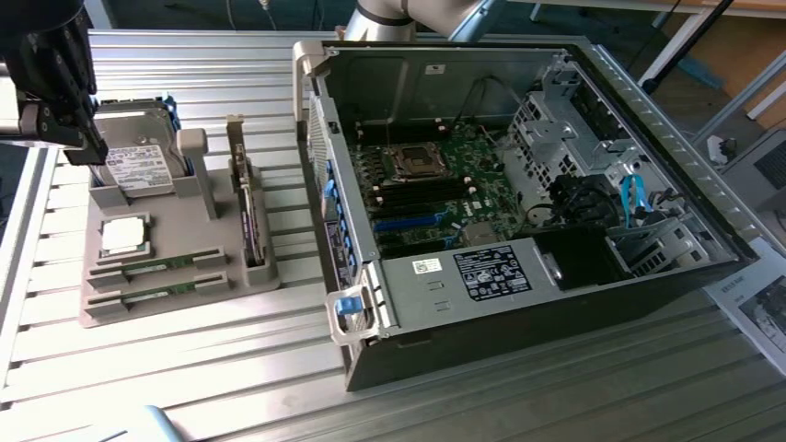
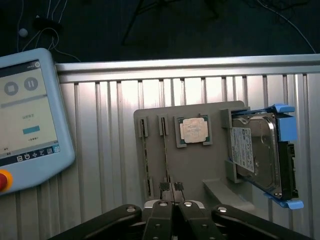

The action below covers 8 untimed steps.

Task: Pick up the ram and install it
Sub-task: 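Pick up the ram and move it above insertion slot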

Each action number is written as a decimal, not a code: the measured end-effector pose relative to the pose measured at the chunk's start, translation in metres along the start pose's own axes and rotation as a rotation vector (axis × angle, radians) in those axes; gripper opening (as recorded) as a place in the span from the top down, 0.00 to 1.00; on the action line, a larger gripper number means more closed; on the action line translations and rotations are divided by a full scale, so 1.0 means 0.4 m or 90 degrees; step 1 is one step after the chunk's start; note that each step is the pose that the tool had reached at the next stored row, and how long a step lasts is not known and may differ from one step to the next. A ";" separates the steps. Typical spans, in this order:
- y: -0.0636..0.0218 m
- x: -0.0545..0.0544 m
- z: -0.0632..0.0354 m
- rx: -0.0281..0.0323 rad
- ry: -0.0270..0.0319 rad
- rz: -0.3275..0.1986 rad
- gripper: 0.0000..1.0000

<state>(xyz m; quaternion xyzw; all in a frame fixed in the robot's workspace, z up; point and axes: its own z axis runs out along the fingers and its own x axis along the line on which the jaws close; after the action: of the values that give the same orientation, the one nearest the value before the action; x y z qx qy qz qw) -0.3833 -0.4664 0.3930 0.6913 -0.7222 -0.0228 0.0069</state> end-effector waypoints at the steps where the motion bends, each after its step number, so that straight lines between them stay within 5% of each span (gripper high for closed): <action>1: 0.000 0.000 0.000 0.0000 0.0000 0.000 0.90; 8: 0.000 0.000 0.000 0.0000 0.0000 0.000 0.90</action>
<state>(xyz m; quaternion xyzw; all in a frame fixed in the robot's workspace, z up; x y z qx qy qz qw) -0.3833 -0.4664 0.3929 0.6913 -0.7222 -0.0228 0.0068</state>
